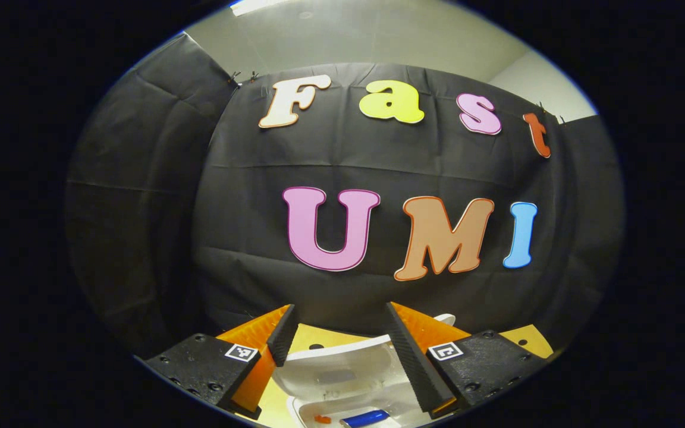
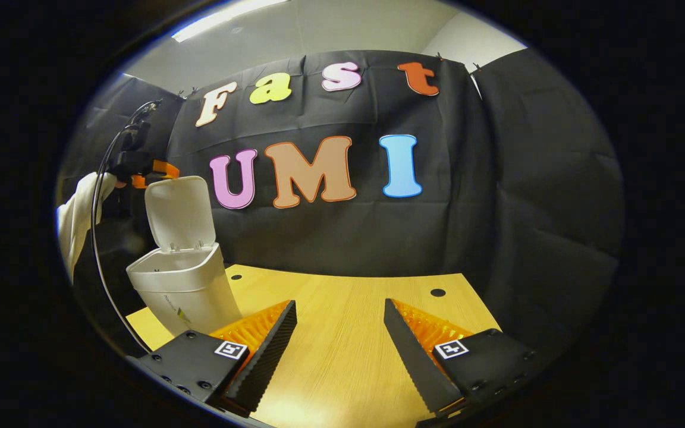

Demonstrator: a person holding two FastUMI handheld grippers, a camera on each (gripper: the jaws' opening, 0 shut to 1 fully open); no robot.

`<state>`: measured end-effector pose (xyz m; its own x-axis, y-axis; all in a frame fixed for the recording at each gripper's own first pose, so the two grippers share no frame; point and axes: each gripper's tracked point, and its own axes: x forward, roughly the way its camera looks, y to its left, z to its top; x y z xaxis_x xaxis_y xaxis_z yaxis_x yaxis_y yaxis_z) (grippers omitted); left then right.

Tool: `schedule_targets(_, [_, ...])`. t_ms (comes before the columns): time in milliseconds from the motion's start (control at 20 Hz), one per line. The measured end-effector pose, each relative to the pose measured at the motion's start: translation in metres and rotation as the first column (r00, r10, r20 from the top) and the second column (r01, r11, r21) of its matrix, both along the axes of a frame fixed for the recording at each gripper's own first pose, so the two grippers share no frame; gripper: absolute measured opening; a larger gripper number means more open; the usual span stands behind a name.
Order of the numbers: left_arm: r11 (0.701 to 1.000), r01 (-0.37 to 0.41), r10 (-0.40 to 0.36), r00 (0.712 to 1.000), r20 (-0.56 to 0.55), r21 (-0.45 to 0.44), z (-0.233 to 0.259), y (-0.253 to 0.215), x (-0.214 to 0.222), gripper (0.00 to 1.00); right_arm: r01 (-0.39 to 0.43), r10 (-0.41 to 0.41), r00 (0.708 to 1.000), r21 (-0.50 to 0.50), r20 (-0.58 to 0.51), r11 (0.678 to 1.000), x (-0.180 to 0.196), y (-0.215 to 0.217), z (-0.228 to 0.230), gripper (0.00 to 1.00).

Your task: Press the lid of the desktop garbage bin to open it, pick up the crumpled paper on the desktop and throw it into the bin, then pick up the pop can on the desktop and drop it into the bin, and finally close the garbage bin lid.

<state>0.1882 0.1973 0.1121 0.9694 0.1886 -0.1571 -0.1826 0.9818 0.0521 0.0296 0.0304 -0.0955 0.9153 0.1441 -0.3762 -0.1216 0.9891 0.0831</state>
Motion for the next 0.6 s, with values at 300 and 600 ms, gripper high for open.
schedule_targets(300, [0.998, 0.052, -0.053, 0.998, 0.031, 0.04, -0.012, -0.03, -0.042, 0.89, -0.009, 0.009, 1.0, -0.005, 0.003, 1.0, 0.002, 0.0, -0.002, 1.0])
schedule_targets(600, [0.991, 0.057, -0.061, 0.998, 0.034, 0.121, -0.049, -0.059, -0.089, 0.89, -0.048, 0.048, 0.999, 0.003, -0.003, 0.999, 0.006, 0.012, -0.007, 1.0])
